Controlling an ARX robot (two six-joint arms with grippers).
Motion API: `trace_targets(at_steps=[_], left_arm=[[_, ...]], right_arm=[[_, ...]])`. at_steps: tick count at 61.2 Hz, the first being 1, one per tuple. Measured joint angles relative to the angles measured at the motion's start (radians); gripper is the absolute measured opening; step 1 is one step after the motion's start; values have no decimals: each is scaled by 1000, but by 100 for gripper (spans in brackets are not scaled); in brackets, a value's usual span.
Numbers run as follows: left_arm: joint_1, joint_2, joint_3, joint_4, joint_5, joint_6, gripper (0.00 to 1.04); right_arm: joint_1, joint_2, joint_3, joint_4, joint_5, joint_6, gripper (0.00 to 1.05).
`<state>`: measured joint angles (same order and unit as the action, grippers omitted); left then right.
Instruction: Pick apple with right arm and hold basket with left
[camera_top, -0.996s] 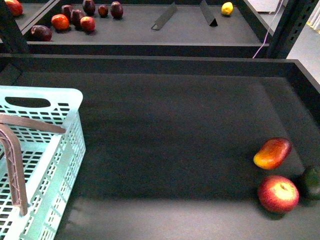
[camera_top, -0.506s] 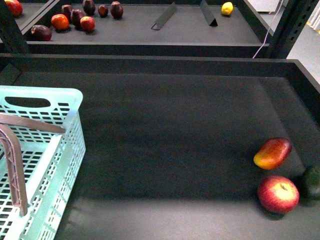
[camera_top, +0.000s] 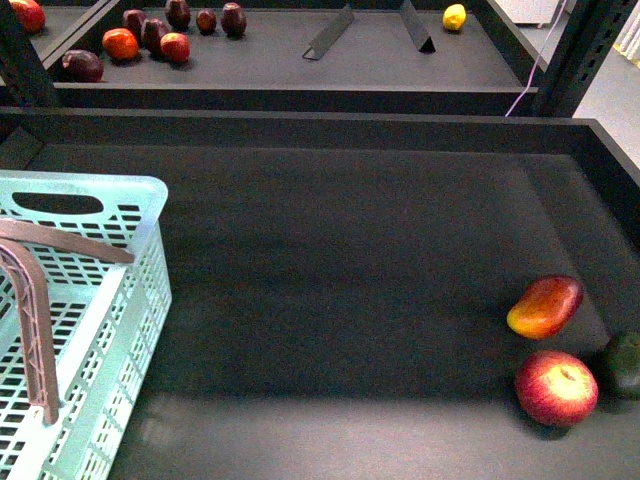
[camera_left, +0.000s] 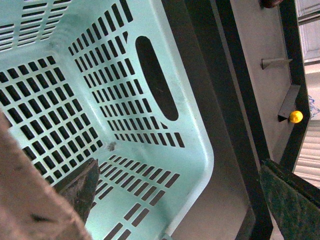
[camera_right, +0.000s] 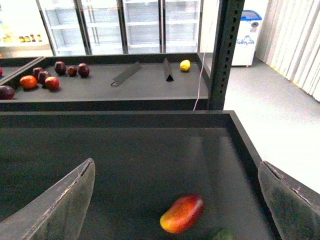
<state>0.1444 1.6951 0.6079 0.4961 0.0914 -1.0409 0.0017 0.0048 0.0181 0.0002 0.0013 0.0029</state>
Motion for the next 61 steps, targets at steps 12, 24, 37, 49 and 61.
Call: trace_targets(at_steps=[12,24,37,49,61], left_arm=[[-33,7,18,-37,-36,-32,95],[-40,1,17,-78,-51,-64,59],[-37,-37,6,-98,-39,-103,30],[-56,-99,-6,-135,-41,-106,29],[-169,-211,7,-214,-71,-102,29]], right_arm=[[0,0,0,0,0,0,96],[0,0,0,0,0,0,96],[0,0,0,0,0,0,96],[0,0,0,0,0,0,96],[0,0,0,0,0,0,96]])
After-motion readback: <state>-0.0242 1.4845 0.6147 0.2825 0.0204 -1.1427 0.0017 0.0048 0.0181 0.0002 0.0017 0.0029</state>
